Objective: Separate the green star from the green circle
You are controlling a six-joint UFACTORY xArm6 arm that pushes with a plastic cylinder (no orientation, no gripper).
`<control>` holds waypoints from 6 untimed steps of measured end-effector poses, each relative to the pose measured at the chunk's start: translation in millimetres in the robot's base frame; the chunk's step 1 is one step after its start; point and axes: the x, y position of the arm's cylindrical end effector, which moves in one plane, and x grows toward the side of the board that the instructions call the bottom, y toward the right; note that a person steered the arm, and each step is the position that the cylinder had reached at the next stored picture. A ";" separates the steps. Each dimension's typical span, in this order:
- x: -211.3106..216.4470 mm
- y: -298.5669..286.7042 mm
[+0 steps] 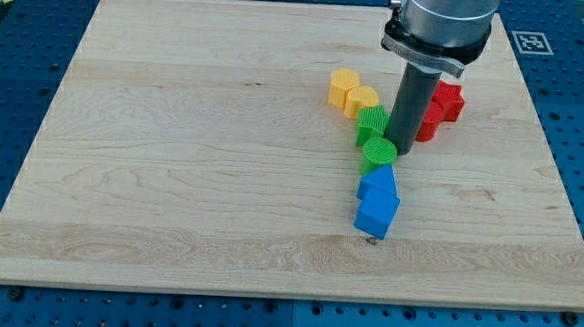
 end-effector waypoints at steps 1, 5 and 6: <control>-4.0 6.7; -4.9 -39.8; -4.9 -29.0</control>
